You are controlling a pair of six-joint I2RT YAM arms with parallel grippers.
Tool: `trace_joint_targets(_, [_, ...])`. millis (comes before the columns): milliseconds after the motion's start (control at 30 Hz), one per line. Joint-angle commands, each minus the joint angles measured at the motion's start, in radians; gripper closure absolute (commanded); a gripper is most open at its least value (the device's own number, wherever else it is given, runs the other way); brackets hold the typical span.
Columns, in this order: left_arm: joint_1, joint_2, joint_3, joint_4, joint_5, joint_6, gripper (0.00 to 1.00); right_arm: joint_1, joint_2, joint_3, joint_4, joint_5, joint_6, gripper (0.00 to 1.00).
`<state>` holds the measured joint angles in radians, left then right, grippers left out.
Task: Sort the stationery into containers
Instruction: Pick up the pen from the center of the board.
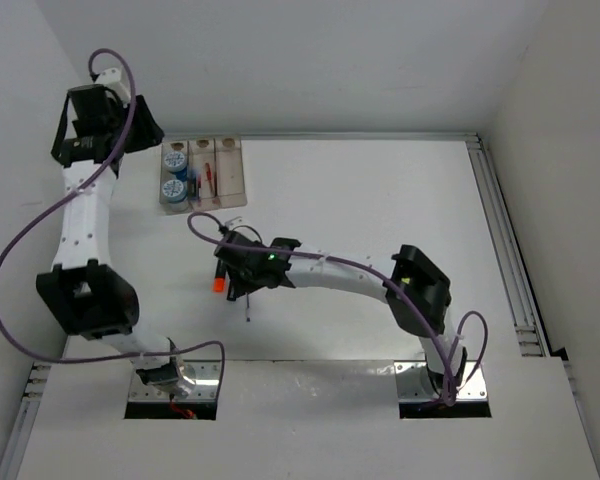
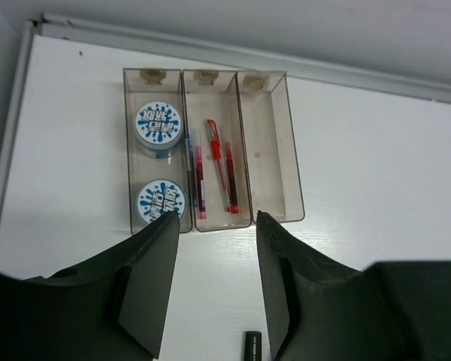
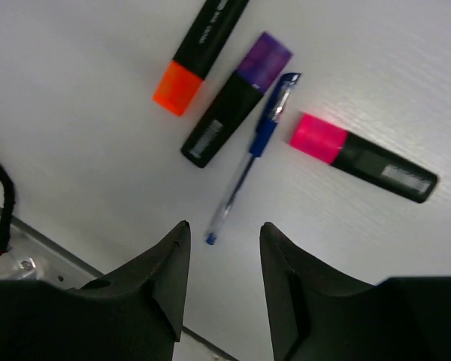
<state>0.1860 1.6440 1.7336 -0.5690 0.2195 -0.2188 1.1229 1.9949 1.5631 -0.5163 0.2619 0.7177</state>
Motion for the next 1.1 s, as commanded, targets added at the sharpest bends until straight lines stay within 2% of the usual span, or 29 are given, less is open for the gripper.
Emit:
trace_joint_targets(0, [0.032,-0.102,-0.091,0.003,0.034,-0.031,0.48,0.014,0.057,0.077,-0.060,0.090,0.098,0.58])
trace_joint_targets(133, [0.053,-0.220,-0.192,0.000,-0.015,-0.013,0.43,0.018,0.114,0.118,-0.091,0.068,0.140,0.59])
trace_joint_targets(300, [0.059,-0.308,-0.239,-0.003,-0.025,0.019,0.39,0.029,0.172,0.144,-0.096,0.059,0.157,0.59])
trace_joint_targets(633, [0.084,-0.354,-0.290,0.004,-0.011,0.045,0.37,0.028,0.255,0.150,-0.087,0.036,0.169,0.60])
trace_joint_targets(833, [0.105,-0.354,-0.318,0.006,0.015,0.042,0.37,0.015,0.259,0.071,-0.048,-0.010,0.178,0.72])
trace_joint_targets(967, [0.112,-0.346,-0.321,0.000,0.037,0.041,0.37,0.017,0.216,-0.004,-0.019,-0.024,0.137,1.00])
trace_joint_targets(1067, [0.116,-0.346,-0.325,0.004,0.058,0.033,0.37,0.017,0.107,-0.076,0.012,0.011,0.085,1.00])
